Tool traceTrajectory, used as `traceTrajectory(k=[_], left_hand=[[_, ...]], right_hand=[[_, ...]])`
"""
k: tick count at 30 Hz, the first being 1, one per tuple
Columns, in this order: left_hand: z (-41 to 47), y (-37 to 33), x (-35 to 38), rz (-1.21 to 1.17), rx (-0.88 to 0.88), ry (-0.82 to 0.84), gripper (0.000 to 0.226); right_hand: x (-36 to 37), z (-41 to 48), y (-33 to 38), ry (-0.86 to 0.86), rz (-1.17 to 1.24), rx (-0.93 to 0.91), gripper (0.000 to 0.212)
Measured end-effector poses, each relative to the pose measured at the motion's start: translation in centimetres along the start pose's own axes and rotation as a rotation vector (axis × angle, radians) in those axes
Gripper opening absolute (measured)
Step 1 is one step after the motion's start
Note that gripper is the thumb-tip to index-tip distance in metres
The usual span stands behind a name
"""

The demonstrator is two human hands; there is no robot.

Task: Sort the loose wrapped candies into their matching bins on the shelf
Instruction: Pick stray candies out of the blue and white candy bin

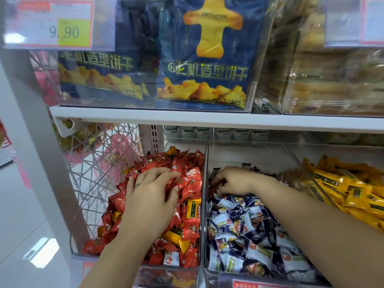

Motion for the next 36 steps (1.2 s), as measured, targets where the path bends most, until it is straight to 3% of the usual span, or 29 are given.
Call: traceTrajectory(k=[8,16,18,20,23,26,28,31,36], left_hand=[[0.1,0.1,0.1,-0.002,0.003,-0.002,0.03],[-0.1,0.0,-0.1,0.0,-0.002,0.001,0.03],[-0.1,-0.1,-0.1,-0.001,-0.001,0.002,0.03],[-0.2,-0.1,-0.1,0.001,-0.002,0.005,0.03],[-0.1,0.0,-0.1,0.006,-0.004,0.007,0.03],[0.0,-0.1,0.0,0.009,-0.006,0.004,0.03],[0.0,-0.1,0.1,0.015,-0.005,0.006,0.03],[0.1,0.0,0.1,0.012,-0.001,0.001,0.03],[0.1,0.2,0.2,0.015,0.009,0.004,0.031]], right_hand=[[-1.5,-0.3,-2.1,0.003,-0.206,0.121,0.023],[-2.6,-2.5,-3.4,0.036,-0.386,0.213,0.022],[-2.7,-2.9,-3.6,0.044,-0.393,0.234,0.03],[-2.8,-3.1,-3.4,0.06,-0.348,0.235,0.024],[-3.3,-2.9,-2.3,-0.082,-0.199,0.177,0.018],[-3.1,-1.8,-0.3,-0.215,-0.039,0.053,0.025],[-2.1,-0.6,0.4,-0.101,0.024,-0.019,0.037],[-0.5,0.6,-0.3,0.064,-0.099,0.02,0.058],[0.0,1.6,-1.6,0.047,-0.088,0.033,0.069]])
Point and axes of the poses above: each hand's wrist, its own z-axis towards the middle knuckle, its own x-axis out of the palm, y = z × x, the point moved 1 cm from there along z, towards the middle knuckle, and after that the axes turned 3 degrees about -y, right-handed, at the moved point
